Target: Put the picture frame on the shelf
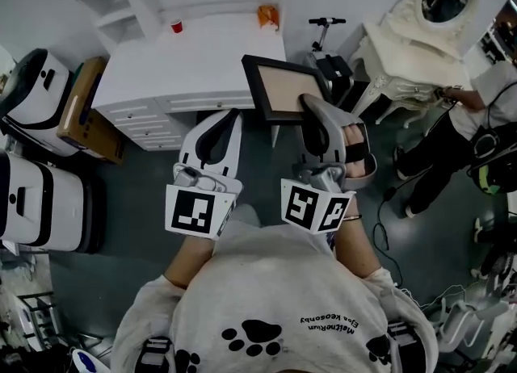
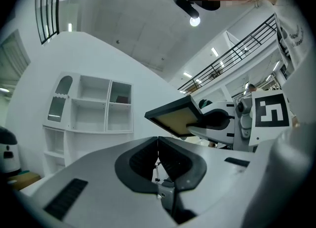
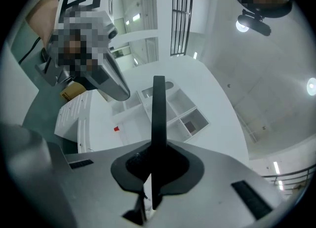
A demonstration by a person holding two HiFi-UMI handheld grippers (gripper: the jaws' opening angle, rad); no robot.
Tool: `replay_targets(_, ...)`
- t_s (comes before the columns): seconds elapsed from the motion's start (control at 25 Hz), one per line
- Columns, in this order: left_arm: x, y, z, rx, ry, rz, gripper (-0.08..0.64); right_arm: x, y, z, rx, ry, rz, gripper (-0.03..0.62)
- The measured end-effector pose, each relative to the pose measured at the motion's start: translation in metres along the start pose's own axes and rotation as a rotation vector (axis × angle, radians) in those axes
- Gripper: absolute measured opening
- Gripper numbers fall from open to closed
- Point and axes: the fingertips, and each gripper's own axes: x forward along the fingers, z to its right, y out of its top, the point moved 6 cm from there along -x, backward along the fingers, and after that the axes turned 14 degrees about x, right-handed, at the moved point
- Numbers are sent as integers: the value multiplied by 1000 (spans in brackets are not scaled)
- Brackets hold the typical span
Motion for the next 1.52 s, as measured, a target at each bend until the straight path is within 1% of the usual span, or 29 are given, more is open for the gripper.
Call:
replay_targets(0.2,10,-7,-7,7,14,-16,20,10,-8,2,16,3,5,46)
replay_targets(0.36,26,-16,-12,-3,14,-9,20,28,-15,2,28,2,5,46)
replay_targets(0.76,88,-52,-51,-33,-2,0,20,103,-34,-4,30,-4,5,46)
replay_targets(0.92,121,-66,-79,-44,-16,8,20,146,-40,-4,36,-14,-5,46)
replay_targets(1.0,138,-71,-97,-60,-13,28,20,169,-40,-4,40,-22,-9,46)
replay_targets(1.12,162,-80,-122,-59,-30,39,20,201,-40,-5,45,-40,-17,46)
replay_targets(1.24,185,-90,-144,-84,-36,64,20,232,-43,-11,48,-48,-31,46)
replay_targets(1.32,198,-102,-158,-70,-59,52,20,253,-46,-15,57,-51,-41,46)
replay_targets(1.44,215,-113,-176,-80,-69,65,20,278,-51,-20,71,-61,-57,46)
replay_targets(1.52,221,-123,-186,-74,-86,60,20,290,-53,-25,69,-71,-67,46)
